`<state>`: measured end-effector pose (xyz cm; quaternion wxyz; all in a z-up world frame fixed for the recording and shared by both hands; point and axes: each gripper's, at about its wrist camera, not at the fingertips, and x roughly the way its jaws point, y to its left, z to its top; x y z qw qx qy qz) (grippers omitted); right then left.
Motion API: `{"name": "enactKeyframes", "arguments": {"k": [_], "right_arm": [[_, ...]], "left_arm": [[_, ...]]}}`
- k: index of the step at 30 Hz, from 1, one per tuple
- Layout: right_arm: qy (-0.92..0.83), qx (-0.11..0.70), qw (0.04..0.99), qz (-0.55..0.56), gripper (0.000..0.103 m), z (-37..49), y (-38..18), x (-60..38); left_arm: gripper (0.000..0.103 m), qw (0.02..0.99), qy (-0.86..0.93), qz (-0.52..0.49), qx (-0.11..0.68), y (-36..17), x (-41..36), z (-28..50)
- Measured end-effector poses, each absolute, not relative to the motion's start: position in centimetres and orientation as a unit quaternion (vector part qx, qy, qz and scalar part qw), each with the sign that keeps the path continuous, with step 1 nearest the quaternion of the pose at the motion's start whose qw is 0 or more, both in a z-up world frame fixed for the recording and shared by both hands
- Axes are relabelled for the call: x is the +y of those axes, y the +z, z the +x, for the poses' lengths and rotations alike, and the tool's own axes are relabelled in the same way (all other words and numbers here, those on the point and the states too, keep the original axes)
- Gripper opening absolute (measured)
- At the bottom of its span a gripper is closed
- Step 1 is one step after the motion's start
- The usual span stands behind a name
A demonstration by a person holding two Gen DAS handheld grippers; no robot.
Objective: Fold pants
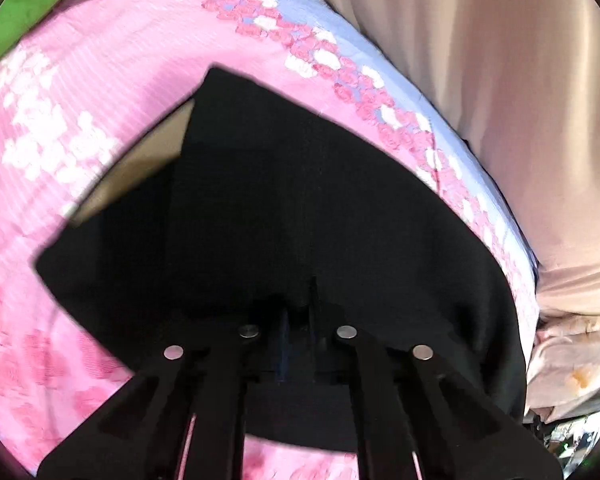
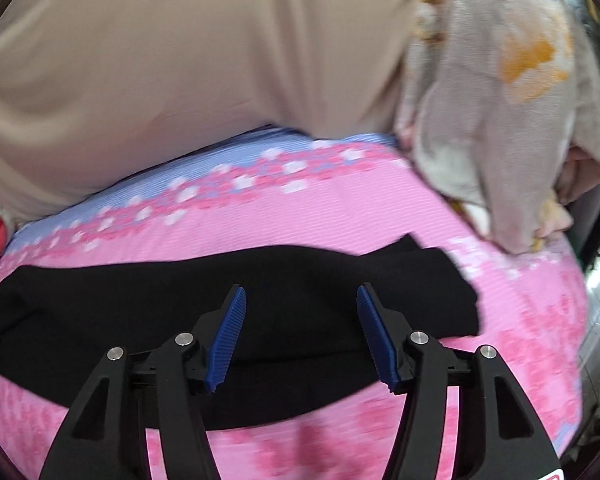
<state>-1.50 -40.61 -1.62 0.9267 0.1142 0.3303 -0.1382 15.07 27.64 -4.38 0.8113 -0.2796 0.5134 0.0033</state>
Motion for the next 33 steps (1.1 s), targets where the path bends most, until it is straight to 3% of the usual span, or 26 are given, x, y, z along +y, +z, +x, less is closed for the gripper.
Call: {"name": "enactKeyframes", "arguments": {"k": [5,6,12,14,15,16,20,24,27,28,29,30,33], "right_arm": [[-0.109,0.331,0.931,0.107,0.061,-1.3,-1.8,-37.7],[-0.112,0.335,0.93,0.101,0.065,-1.2,-2.2,-37.4],[-0.097,0.375,0.914,0.121,0.066,-1.0,-6.4,-36.1],[-0.08,0.376,0.915,0.122,0.067,-1.9,-6.6,-35.3],[-0.084,0.376,0.916,0.112,0.07,-2.5,-6.8,-35.2],[-0.101,0.376,0.915,0.105,0.071,-3.2,-6.9,-35.9],[-0.151,0.37,0.903,0.159,0.071,-5.3,-7.0,-41.3],[-0.155,0.356,0.892,0.232,0.071,-5.2,-7.4,-47.1],[-0.141,0.344,0.886,0.276,0.071,-3.2,-8.2,-50.0],[-0.139,0.345,0.884,0.285,0.066,-2.5,-8.6,-50.7],[-0.127,0.349,0.881,0.294,0.049,-1.4,-9.1,-51.5],[-0.117,0.354,0.877,0.302,0.008,-0.6,-9.4,-51.9],[-0.084,0.311,0.9,0.293,0.004,-0.4,-5.4,-52.0]], "left_arm": [[0.006,0.849,0.033,-0.168,0.499,1.5,29.4,10.6],[0.007,0.848,0.041,-0.159,0.504,1.4,29.9,10.1],[0.015,0.819,0.08,-0.125,0.555,-4.3,29.8,9.8],[0.023,0.835,0.082,-0.12,0.532,-3.4,29.0,9.3],[0.037,0.838,0.086,-0.126,0.524,-2.9,28.9,9.1],[0.043,0.841,0.09,-0.132,0.518,-2.4,28.9,9.0],[0.043,0.869,0.11,-0.112,0.469,0.6,27.2,6.9],[0.059,0.888,0.094,-0.078,0.443,2.2,23.1,6.1],[0.063,0.896,0.084,-0.049,0.434,1.7,19.0,6.5],[0.065,0.896,0.079,-0.049,0.434,1.5,18.2,6.7],[0.065,0.895,0.065,-0.052,0.439,1.0,16.9,7.0],[0.065,0.893,0.058,-0.054,0.442,1.0,16.4,6.7],[0.065,0.89,0.051,-0.059,0.449,0.8,15.1,7.3]]}}
